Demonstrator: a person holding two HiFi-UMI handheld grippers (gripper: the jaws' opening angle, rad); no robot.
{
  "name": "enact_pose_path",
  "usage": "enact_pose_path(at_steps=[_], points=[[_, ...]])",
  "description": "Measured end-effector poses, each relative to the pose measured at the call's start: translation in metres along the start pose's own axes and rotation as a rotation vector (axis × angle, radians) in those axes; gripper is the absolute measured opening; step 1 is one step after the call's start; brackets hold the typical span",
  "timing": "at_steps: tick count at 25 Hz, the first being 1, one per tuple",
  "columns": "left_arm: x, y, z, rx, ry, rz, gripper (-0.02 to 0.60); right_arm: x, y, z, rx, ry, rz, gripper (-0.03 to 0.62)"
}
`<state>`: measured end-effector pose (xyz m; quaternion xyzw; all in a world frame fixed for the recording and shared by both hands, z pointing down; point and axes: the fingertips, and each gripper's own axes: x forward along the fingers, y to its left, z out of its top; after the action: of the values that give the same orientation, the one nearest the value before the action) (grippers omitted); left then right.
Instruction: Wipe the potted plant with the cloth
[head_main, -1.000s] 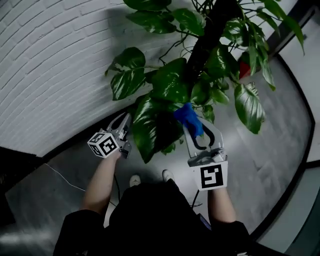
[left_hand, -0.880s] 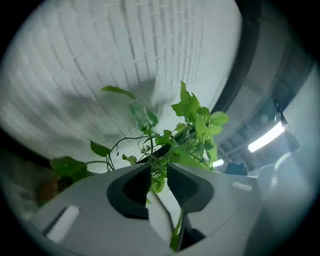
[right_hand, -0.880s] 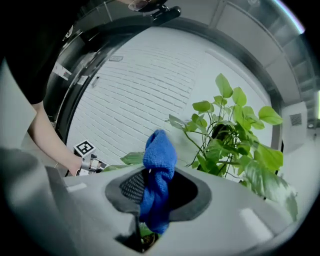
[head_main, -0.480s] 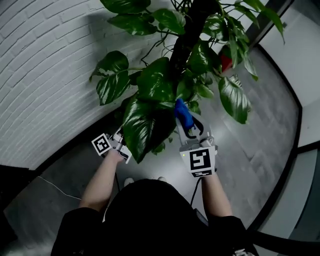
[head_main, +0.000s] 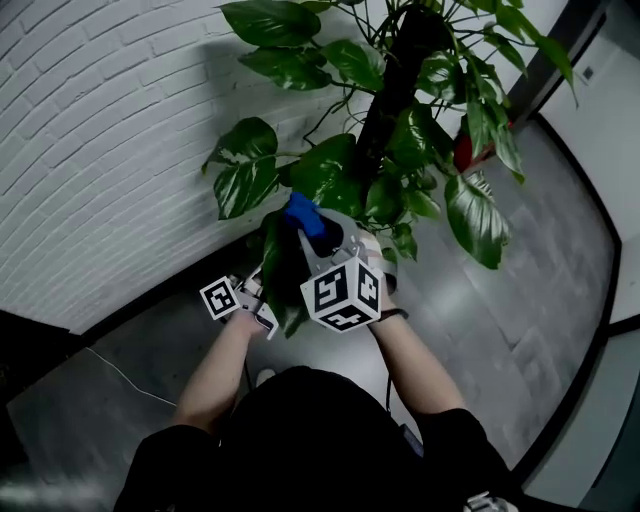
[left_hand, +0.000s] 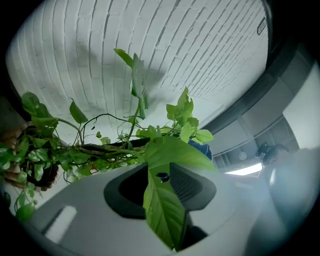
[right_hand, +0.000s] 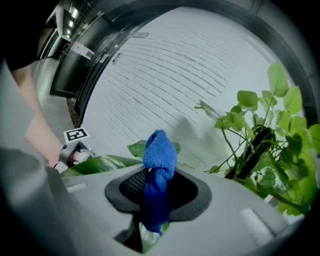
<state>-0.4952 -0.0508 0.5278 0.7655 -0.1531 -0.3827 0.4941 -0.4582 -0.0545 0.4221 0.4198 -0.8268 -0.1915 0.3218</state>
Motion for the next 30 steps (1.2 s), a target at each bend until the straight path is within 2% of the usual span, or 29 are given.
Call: enact_pose_path(at_steps=[4,8,14,22,27,30], points=[[-0.003,-0.004,0.003,0.009,-0.025,0.007,0.124,0.024,0.010,0.001,0.021,0.059,0.052,0.106],[-0.003,-0.005,-0.002,0.012,-0.008,0.010,0.124,0.024,0.031,-0.007,0.087,0.049,0.131,0.106],[-0.010,-0.007,-0.008,-0.008,0.016,0.014,0.117,0.011,0.068,-0.013,0.045,0.034,0.226,0.106],[-0.010,-0.019,0.002,-0.065,-0.068,-0.056,0.098,-0.022,0.096,-0.012,0.019,-0.003,0.236,0.106],[-0.007,-0.025,0.007,-0.069,-0.109,-0.080,0.098,-0.038,0.111,-0.016,0.028,-0.016,0.246,0.106],[-0.006,-0.029,0.008,-0.063,-0.114,-0.085,0.098,-0.047,0.120,-0.017,-0.003,-0.020,0.253,0.106]])
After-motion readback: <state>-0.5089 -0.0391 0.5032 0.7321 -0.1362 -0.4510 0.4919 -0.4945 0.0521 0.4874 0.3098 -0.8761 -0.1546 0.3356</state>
